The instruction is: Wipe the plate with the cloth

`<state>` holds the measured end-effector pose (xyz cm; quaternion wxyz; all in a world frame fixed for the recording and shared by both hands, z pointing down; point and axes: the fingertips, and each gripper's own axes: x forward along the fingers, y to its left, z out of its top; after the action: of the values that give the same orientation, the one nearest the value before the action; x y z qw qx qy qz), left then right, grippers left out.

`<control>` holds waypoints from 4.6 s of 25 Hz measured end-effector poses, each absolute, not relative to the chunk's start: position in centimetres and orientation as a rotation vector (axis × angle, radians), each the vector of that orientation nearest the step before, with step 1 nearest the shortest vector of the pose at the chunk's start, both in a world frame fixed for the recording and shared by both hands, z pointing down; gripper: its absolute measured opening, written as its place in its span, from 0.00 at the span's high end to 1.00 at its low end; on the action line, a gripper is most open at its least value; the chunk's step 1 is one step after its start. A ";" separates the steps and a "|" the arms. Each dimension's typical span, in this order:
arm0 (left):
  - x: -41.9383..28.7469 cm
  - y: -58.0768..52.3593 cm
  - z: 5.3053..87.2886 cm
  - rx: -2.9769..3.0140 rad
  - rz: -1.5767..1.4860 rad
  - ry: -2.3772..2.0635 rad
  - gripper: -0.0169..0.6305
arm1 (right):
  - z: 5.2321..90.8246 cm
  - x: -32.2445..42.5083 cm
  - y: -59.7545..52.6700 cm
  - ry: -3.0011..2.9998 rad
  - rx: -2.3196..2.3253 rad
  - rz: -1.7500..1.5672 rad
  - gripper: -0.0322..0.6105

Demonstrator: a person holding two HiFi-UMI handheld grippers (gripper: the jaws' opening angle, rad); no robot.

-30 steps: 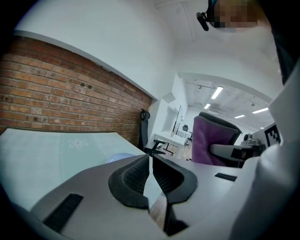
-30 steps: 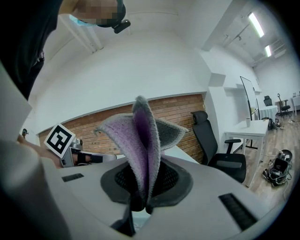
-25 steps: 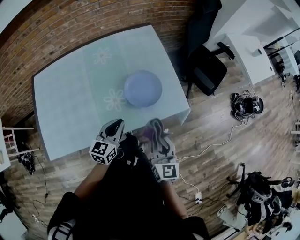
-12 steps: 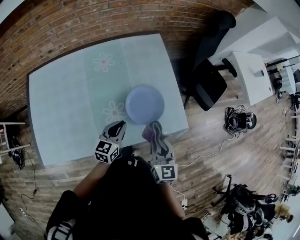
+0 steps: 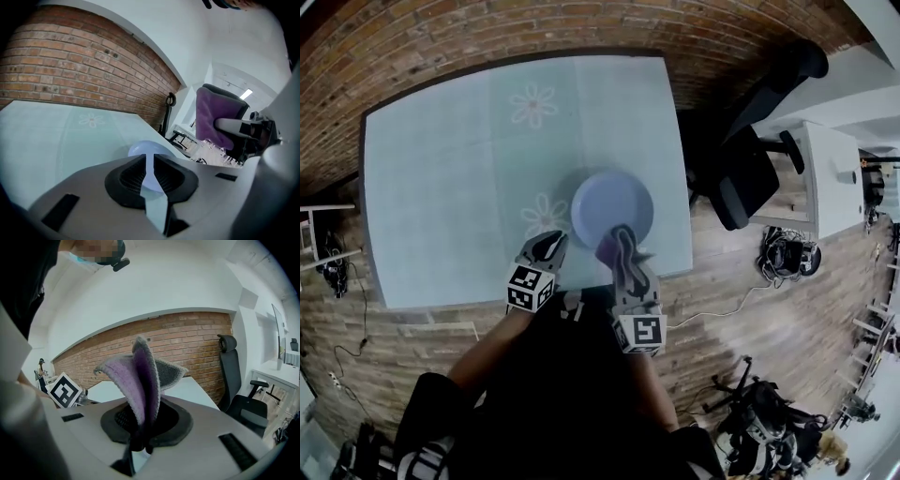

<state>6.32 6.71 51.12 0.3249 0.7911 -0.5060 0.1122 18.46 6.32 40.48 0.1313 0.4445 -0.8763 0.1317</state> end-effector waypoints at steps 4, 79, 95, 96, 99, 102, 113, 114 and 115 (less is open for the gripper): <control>6.4 5.5 54.3 1.991 0.310 -1.334 0.90 | 42.9 17.8 4.0 -2.556 1.189 0.402 0.86; 7.7 1.3 67.4 1.506 0.242 -1.257 0.89 | 65.9 13.8 -10.9 -1.967 0.344 -0.177 0.86; 7.6 1.3 67.5 1.472 0.179 -1.252 0.90 | 66.0 21.9 -9.4 -1.767 0.407 -0.228 0.86; 7.6 1.2 67.5 1.472 0.177 -1.252 0.91 | 66.0 22.2 -9.1 -1.756 0.402 -0.225 0.86; 7.6 0.9 67.4 1.473 0.174 -1.257 0.91 | 65.9 23.4 -8.0 -1.731 0.382 -0.210 0.86; 7.5 0.9 67.5 1.470 0.173 -1.263 0.91 | 65.9 24.4 -6.6 -1.719 0.357 -0.184 0.86; 7.8 0.7 67.4 1.464 0.173 -1.257 0.91 | 65.8 26.4 -1.4 -1.719 0.271 -0.016 0.86; 7.8 0.7 67.4 1.464 0.172 -1.256 0.91 | 65.8 26.4 -0.9 -1.723 0.262 0.005 0.86; 7.8 0.6 67.4 1.465 0.173 -1.255 0.91 | 65.7 26.5 -0.4 -1.728 0.256 0.026 0.86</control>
<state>7.85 0.64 67.44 0.5667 0.6231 -0.5341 0.0735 26.45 -0.41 65.75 0.6421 0.1123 -0.7582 0.0116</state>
